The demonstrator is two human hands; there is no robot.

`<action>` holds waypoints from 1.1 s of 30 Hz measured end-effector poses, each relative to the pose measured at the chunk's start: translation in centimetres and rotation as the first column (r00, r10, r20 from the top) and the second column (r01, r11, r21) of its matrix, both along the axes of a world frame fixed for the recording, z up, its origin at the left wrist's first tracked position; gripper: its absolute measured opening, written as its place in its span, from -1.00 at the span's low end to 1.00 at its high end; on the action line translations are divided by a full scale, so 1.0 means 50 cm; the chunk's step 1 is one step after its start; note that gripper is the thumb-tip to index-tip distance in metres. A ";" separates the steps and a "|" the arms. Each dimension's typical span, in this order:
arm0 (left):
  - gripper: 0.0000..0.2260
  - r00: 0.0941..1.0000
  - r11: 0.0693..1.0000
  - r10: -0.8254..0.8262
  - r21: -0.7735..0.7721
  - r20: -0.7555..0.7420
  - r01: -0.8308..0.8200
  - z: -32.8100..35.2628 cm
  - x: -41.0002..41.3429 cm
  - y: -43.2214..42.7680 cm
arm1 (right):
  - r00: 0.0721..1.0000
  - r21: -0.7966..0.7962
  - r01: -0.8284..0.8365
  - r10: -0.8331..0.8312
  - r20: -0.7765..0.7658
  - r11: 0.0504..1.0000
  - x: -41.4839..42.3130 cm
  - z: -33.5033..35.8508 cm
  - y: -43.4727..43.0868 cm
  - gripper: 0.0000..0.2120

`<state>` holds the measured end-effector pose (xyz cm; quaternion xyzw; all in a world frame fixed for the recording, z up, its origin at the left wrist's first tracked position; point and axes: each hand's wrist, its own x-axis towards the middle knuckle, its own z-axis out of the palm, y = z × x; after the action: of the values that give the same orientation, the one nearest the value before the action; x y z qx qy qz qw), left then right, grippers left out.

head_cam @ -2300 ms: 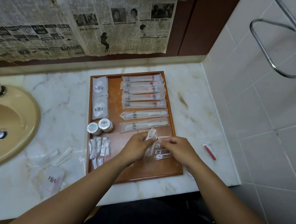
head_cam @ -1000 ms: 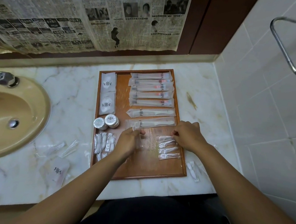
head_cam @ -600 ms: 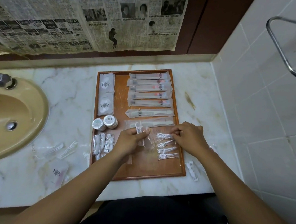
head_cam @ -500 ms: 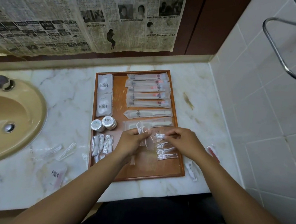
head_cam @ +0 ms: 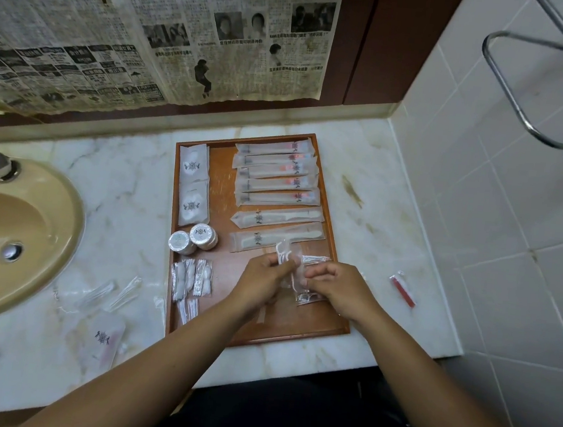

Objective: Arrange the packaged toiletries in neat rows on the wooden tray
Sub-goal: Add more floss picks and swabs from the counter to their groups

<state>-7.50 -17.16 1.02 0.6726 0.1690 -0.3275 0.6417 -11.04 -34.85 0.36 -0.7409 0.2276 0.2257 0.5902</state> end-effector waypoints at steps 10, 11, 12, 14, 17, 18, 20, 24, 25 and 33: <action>-0.71 0.960 0.965 -0.217 0.186 0.176 0.184 -0.011 0.009 0.026 | 0.999 -0.085 0.006 -0.003 0.038 0.996 0.008 -0.002 -0.033 -0.94; -0.74 0.960 0.966 -0.214 0.183 0.178 0.182 -0.014 0.010 0.030 | 0.999 -0.099 0.001 0.004 0.043 0.995 0.011 -0.002 -0.037 -0.94; -0.77 0.962 0.969 -0.206 0.173 0.180 0.175 -0.016 0.012 0.034 | 0.999 -0.118 -0.009 0.014 0.048 0.993 0.015 -0.002 -0.041 -0.95; -0.85 0.967 0.979 -0.173 0.137 0.185 0.149 -0.023 0.016 0.044 | 0.997 -0.190 -0.028 0.042 0.065 0.981 0.022 -0.006 -0.050 -0.95; -0.89 0.981 0.991 -0.092 0.112 0.169 0.073 -0.032 0.028 0.055 | 0.977 -0.401 -0.036 0.116 0.178 0.916 0.030 -0.007 -0.055 -0.94; -0.90 0.984 0.992 -0.073 0.114 0.161 0.054 -0.034 0.031 0.059 | 0.954 -0.488 -0.033 0.173 0.244 0.872 0.032 -0.008 -0.057 -0.94; -0.89 0.988 0.992 -0.046 0.123 0.144 0.028 -0.037 0.034 0.062 | 0.869 -0.678 -0.033 0.356 0.343 0.734 0.038 -0.018 -0.063 -0.93; -0.86 0.985 0.985 -0.047 0.172 0.167 0.017 -0.026 0.032 0.066 | 0.705 -0.830 -0.021 0.597 0.383 0.557 0.046 -0.045 -0.073 -0.88; -0.87 0.979 0.977 -0.068 0.209 0.190 0.027 -0.023 0.032 0.067 | 0.662 -0.833 -0.013 0.629 0.408 0.553 0.043 -0.047 -0.076 -0.88; -0.87 0.946 0.953 -0.167 0.291 0.279 0.082 -0.036 0.024 0.073 | 0.393 -0.852 -0.066 0.798 0.457 0.520 -0.036 -0.059 -0.100 -0.95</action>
<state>-6.32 -13.53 -0.80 0.8066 0.0703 -0.2351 0.5378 -12.82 -39.84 -2.58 -0.9493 -0.2365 -0.0954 0.1839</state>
